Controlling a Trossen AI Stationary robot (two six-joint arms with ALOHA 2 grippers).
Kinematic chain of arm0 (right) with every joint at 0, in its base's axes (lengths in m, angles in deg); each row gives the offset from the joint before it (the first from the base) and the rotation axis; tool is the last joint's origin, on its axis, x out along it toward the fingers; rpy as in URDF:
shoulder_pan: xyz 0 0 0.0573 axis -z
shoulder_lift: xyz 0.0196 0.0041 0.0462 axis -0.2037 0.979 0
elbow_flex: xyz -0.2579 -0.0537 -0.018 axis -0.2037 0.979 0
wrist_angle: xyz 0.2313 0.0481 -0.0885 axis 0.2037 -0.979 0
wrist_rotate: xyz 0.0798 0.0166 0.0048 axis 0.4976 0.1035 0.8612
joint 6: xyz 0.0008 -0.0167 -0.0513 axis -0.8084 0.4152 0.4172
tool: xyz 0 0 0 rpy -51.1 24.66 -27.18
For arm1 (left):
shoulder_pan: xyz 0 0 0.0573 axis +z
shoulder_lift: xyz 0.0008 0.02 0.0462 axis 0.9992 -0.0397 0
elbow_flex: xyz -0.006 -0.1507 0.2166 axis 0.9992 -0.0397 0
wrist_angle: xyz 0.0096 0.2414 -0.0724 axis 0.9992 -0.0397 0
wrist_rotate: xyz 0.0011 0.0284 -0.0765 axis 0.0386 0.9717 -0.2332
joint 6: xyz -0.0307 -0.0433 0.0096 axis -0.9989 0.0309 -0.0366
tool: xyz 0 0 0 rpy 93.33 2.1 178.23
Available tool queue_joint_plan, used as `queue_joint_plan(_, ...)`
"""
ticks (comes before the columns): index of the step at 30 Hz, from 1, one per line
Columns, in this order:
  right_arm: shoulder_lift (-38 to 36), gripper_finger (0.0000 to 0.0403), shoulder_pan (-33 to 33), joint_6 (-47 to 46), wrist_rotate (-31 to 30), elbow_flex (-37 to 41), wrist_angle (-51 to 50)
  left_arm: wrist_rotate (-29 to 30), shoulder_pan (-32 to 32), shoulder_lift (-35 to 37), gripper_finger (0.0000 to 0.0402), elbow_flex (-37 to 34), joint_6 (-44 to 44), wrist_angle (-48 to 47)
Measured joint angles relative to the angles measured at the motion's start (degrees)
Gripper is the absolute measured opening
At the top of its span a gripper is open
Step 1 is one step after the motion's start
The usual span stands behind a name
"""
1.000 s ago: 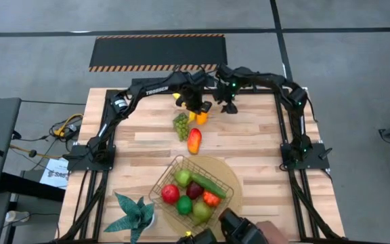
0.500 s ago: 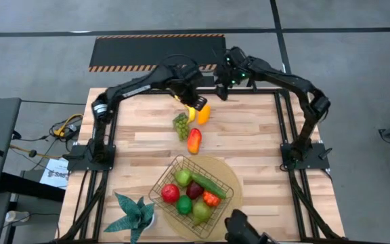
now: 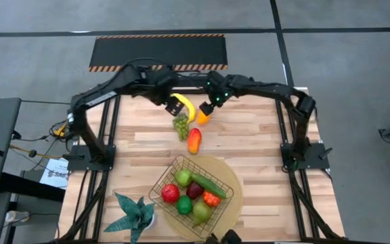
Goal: Build produce basket
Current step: Put the yellow mango into the wire basket
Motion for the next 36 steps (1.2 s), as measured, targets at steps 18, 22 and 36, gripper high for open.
queue_joint_plan(18, 3.0, 0.0398, 0.8, -18.1, -4.6, -0.1, 0.6, 8.0, -3.6, 6.9, 0.0295, 0.0, -0.2, -6.2)
queue_joint_plan(22, 3.0, 0.0398, -0.7, -23.2, -7.4, -0.1, 3.8, 8.0, -3.6, 6.9, 0.0295, 0.0, 1.2, -6.2)
queue_joint_plan(36, 9.7, 0.0393, -3.9, -35.7, -8.1, -0.6, 6.1, 7.8, -3.6, 6.8, 0.0295, 0.0, 7.1, -7.1)
